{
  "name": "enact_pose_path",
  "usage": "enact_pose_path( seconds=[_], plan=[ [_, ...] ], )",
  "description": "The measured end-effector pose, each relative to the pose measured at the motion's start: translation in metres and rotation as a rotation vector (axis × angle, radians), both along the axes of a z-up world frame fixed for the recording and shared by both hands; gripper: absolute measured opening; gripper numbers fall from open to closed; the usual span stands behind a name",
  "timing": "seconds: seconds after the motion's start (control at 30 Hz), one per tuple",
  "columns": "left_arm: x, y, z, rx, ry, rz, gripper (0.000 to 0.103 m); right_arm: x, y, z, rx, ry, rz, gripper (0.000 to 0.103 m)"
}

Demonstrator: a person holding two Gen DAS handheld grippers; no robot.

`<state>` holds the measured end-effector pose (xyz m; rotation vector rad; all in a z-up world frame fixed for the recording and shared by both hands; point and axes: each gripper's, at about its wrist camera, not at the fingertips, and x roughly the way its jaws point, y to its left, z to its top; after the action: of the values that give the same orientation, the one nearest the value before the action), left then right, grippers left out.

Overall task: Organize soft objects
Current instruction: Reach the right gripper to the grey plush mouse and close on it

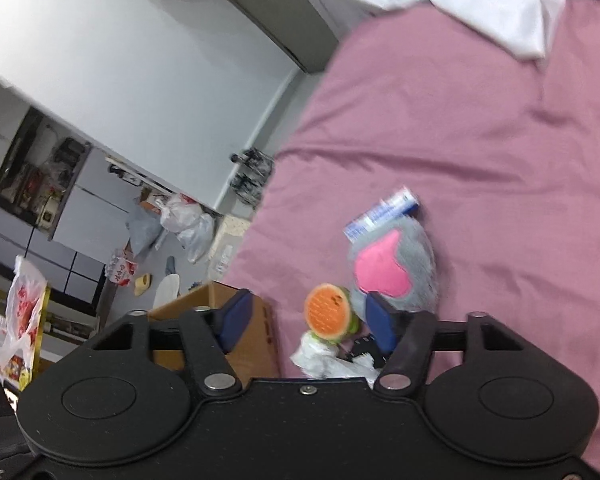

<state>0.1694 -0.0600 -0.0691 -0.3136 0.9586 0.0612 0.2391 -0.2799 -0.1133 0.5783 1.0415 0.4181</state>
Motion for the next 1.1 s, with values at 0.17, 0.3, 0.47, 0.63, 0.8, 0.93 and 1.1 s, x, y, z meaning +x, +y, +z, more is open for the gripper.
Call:
enact_pose_path(
  seconds=[0.17,0.3,0.47,0.63,0.8,0.93,1.1],
  plan=[
    [0.011,0.002,-0.011,-0.012,0.005,0.028,0.059,0.008,-0.003,-0.015,0.023,0.019,0.008,0.051],
    [0.021,0.001,-0.021,-0.022,0.025,0.042,0.052,0.019,-0.004,-0.028,0.05,0.064,0.008,0.05],
    [0.031,-0.003,-0.029,-0.023,0.036,0.038,0.052,0.029,0.001,-0.04,0.053,0.1,0.022,0.05],
    [0.04,-0.007,-0.035,-0.028,0.04,0.042,0.052,0.031,-0.001,-0.04,0.022,0.08,0.01,0.049],
    [0.051,-0.014,-0.04,-0.031,0.049,0.028,0.052,0.031,-0.008,-0.041,0.008,0.074,-0.016,0.049],
    [0.061,-0.022,-0.042,-0.034,0.052,0.02,0.052,0.031,-0.017,-0.041,-0.035,0.059,-0.057,0.049],
    [0.075,-0.033,-0.048,-0.061,0.058,0.011,0.052,0.032,-0.029,-0.043,-0.088,0.062,-0.121,0.041]
  ],
)
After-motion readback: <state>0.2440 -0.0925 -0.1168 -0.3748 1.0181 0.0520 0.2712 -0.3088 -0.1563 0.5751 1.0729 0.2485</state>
